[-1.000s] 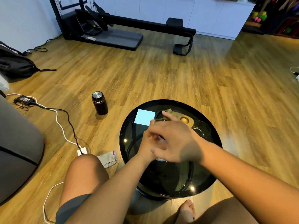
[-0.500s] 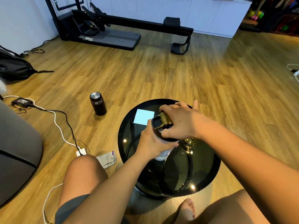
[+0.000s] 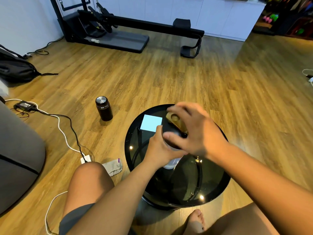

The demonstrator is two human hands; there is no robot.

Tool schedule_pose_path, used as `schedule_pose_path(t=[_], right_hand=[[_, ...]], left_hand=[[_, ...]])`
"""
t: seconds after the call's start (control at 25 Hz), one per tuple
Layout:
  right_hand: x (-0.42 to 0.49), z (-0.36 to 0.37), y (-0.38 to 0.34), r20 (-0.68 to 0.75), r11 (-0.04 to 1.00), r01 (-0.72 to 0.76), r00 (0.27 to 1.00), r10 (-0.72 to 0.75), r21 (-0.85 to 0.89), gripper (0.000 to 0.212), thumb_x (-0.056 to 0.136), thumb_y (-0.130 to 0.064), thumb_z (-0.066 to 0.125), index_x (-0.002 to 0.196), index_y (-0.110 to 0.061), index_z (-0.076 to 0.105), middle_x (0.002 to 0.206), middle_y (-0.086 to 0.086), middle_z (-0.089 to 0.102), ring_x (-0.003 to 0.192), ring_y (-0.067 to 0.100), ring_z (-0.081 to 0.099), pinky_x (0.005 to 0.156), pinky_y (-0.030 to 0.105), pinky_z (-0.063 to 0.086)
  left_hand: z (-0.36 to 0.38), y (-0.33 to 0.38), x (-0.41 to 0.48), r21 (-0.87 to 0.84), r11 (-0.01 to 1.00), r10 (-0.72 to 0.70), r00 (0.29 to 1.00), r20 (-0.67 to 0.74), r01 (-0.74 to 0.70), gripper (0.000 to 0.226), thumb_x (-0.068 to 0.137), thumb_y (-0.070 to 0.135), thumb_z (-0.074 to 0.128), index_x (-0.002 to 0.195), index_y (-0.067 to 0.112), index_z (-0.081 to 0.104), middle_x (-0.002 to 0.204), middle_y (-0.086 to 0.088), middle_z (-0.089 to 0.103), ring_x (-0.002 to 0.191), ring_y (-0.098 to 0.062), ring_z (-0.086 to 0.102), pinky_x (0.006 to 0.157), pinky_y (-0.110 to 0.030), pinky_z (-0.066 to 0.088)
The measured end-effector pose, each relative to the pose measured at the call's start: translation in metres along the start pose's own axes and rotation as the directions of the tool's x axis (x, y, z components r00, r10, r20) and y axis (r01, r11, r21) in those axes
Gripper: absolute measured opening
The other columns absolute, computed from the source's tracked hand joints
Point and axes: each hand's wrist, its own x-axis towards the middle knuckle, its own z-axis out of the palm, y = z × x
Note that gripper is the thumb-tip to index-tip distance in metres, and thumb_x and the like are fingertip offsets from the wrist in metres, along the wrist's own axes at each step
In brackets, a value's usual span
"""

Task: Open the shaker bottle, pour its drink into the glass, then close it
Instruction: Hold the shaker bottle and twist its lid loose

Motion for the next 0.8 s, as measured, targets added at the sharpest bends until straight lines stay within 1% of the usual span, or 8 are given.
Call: schedule_pose_path(t=[0.08, 0.12, 0.32, 0.48, 0.52, 0.6, 0.68, 0.8], right_hand=[[0.020, -0.012, -0.001, 0.228, 0.947, -0.264, 0.926, 0.301, -0.181, 0.080, 0.082, -0.073, 0.050, 0.144, -0.023, 0.047, 0.135, 0.004, 0.057, 0.129, 0.027, 0.051, 0.102, 0.046, 0.047], [0.027, -0.015, -0.001, 0.344, 0.930, -0.289, 0.870, 0.354, -0.227, 0.077, 0.083, -0.071, 0.053, 0.143, -0.023, 0.046, 0.134, 0.004, 0.057, 0.128, 0.028, 0.053, 0.103, 0.047, 0.047], [0.031, -0.021, -0.006, 0.552, 0.989, -0.126, 0.821, 0.148, -0.078, 0.046, 0.072, -0.029, 0.070, 0.114, -0.027, 0.050, 0.112, -0.006, 0.056, 0.121, 0.020, 0.046, 0.115, 0.072, 0.014], [0.015, -0.009, -0.022, 0.542, 0.993, 0.099, 0.838, -0.053, -0.057, 0.035, 0.078, -0.035, 0.065, 0.110, -0.028, 0.056, 0.103, -0.006, 0.065, 0.115, 0.015, 0.056, 0.122, 0.065, -0.003], [0.008, -0.005, -0.025, 0.510, 0.992, 0.128, 0.854, -0.104, -0.011, 0.034, 0.081, -0.039, 0.063, 0.112, -0.027, 0.057, 0.099, -0.006, 0.066, 0.108, 0.014, 0.059, 0.124, 0.059, -0.001], [-0.001, -0.003, -0.023, 0.304, 0.981, 0.117, 0.939, -0.160, 0.156, 0.038, 0.086, -0.046, 0.062, 0.115, -0.022, 0.061, 0.099, -0.004, 0.068, 0.099, 0.015, 0.062, 0.120, 0.052, 0.025], [0.004, -0.007, -0.014, 0.084, 0.986, 0.001, 0.996, -0.015, 0.168, 0.056, 0.089, -0.062, 0.050, 0.126, -0.021, 0.061, 0.113, 0.000, 0.068, 0.107, 0.020, 0.061, 0.100, 0.046, 0.047], [0.026, -0.013, -0.006, 0.255, 0.926, -0.324, 0.895, 0.366, -0.194, 0.075, 0.088, -0.077, 0.029, 0.142, -0.028, 0.049, 0.132, 0.005, 0.060, 0.125, 0.031, 0.053, 0.098, 0.045, 0.046]], left_hand=[[-0.001, 0.000, -0.001, -0.004, 1.000, -0.004, 1.000, -0.003, 0.004, 0.080, 0.047, 0.057, 0.093, 0.102, 0.050, 0.035, 0.099, 0.019, 0.061, 0.095, 0.016, 0.062, 0.063, 0.000, 0.045], [-0.001, 0.001, -0.001, -0.004, 1.000, 0.003, 1.000, -0.002, -0.003, 0.081, 0.048, 0.054, 0.095, 0.100, 0.053, 0.033, 0.099, 0.021, 0.058, 0.095, 0.024, 0.057, 0.064, 0.003, 0.044], [-0.002, -0.003, 0.000, -0.030, 0.999, 0.018, 1.000, 0.009, -0.017, 0.085, 0.052, 0.048, 0.098, 0.116, 0.037, 0.043, 0.106, 0.017, 0.065, 0.100, 0.019, 0.058, 0.073, 0.000, 0.045], [-0.001, -0.003, -0.003, -0.053, 0.997, 0.059, 0.998, 0.036, -0.057, 0.071, 0.062, 0.052, 0.078, 0.121, 0.028, 0.048, 0.102, 0.023, 0.057, 0.096, 0.026, 0.056, 0.077, 0.003, 0.041], [-0.001, -0.003, -0.002, -0.064, 0.997, 0.053, 0.997, 0.050, -0.049, 0.063, 0.066, 0.049, 0.077, 0.118, 0.026, 0.051, 0.100, 0.021, 0.056, 0.094, 0.019, 0.060, 0.076, 0.002, 0.042], [-0.001, -0.001, -0.001, -0.013, 0.999, 0.046, 0.998, 0.044, -0.045, 0.066, 0.068, 0.048, 0.080, 0.120, 0.028, 0.047, 0.099, 0.019, 0.056, 0.087, 0.005, 0.063, 0.068, -0.001, 0.044], [-0.002, 0.002, -0.001, 0.020, 1.000, 0.015, 0.999, 0.033, -0.016, 0.085, 0.055, 0.060, 0.084, 0.121, 0.042, 0.033, 0.102, 0.020, 0.059, 0.088, 0.007, 0.060, 0.063, -0.001, 0.043], [-0.003, 0.003, -0.002, 0.003, 1.000, -0.008, 1.000, 0.019, 0.008, 0.092, 0.045, 0.062, 0.088, 0.116, 0.052, 0.030, 0.107, 0.022, 0.058, 0.091, 0.015, 0.055, 0.066, 0.005, 0.041]])
